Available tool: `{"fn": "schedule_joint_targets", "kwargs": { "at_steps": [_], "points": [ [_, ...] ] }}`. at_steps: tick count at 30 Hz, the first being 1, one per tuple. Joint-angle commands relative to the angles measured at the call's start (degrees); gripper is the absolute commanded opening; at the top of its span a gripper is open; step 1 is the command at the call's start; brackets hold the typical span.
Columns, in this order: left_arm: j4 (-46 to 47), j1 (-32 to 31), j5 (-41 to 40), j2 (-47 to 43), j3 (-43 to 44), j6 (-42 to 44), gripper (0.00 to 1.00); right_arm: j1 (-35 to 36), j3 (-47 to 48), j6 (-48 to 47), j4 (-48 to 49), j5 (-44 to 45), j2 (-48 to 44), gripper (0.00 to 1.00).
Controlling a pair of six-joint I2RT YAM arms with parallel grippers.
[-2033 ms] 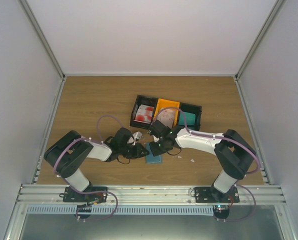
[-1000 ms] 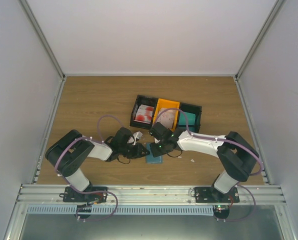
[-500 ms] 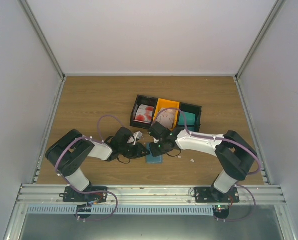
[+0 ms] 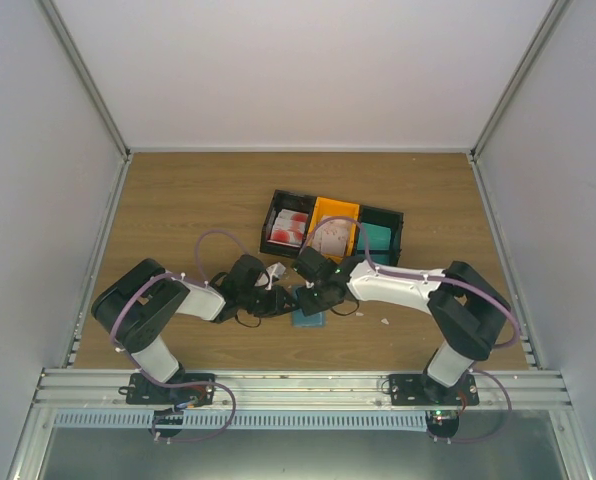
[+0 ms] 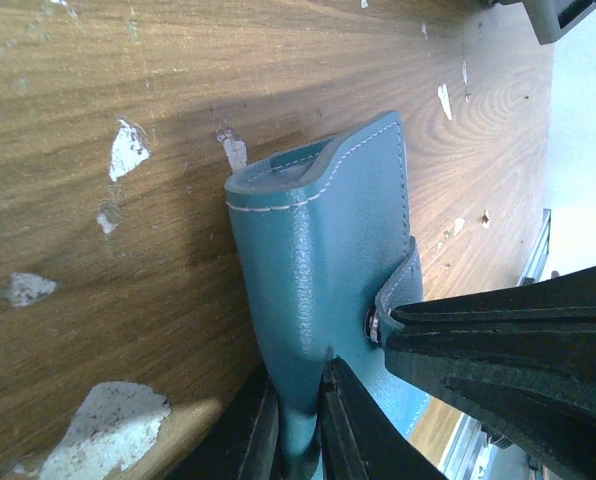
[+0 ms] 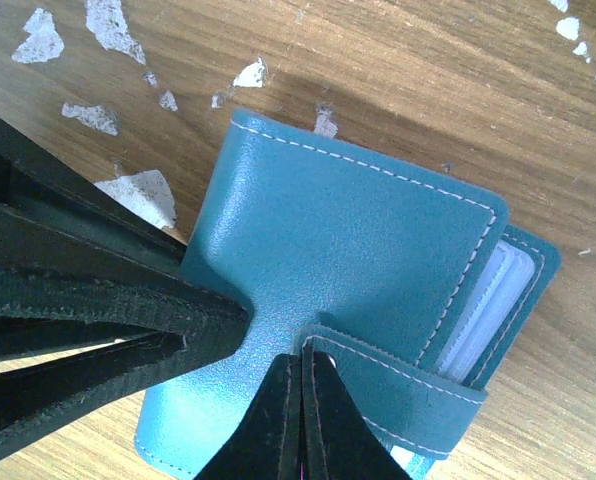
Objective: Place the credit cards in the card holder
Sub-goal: Close the card holder at the center of the board, then reset both arms
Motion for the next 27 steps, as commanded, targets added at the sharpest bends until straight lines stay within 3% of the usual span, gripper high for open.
{"fn": "schedule_joint_targets", "kwargs": {
  "at_steps": [1,4,9,12,18,22,27],
  "points": [
    [-2.3,-2.4,-3.5,4.1,0.6,1.6,0.15,3.1,-3.3,0.9,0.0,-9.3,10.0,0.01],
    [-3.1,-2.4,-3.5,3.2,0.9,1.7,0.20,2.0,-2.0,1.6,0.0,-6.7,6.0,0.04],
    [-8.2,-2.3,-5.5,-2.1,2.5,3.0,0.34,0.2,0.2,2.3,-1.0,-1.7,-3.5,0.30],
    [-13.6,-2.3,-9.2,-8.5,3.7,4.0,0.45,-0.6,-0.1,3.5,-2.6,2.5,-10.2,0.39],
    [-26.1,-2.3,-19.0,-23.2,6.0,6.0,0.72,-2.3,-2.9,6.3,-9.3,16.3,-25.3,0.56],
    [-34.8,-2.4,-26.0,-35.0,8.7,8.2,0.97,-2.5,-3.6,7.1,-15.0,25.8,-35.4,0.69],
    [-43.8,-2.6,-33.1,-49.9,12.8,10.7,0.99,-2.5,-3.1,8.0,-21.3,34.3,-47.0,0.95]
  ]
}}
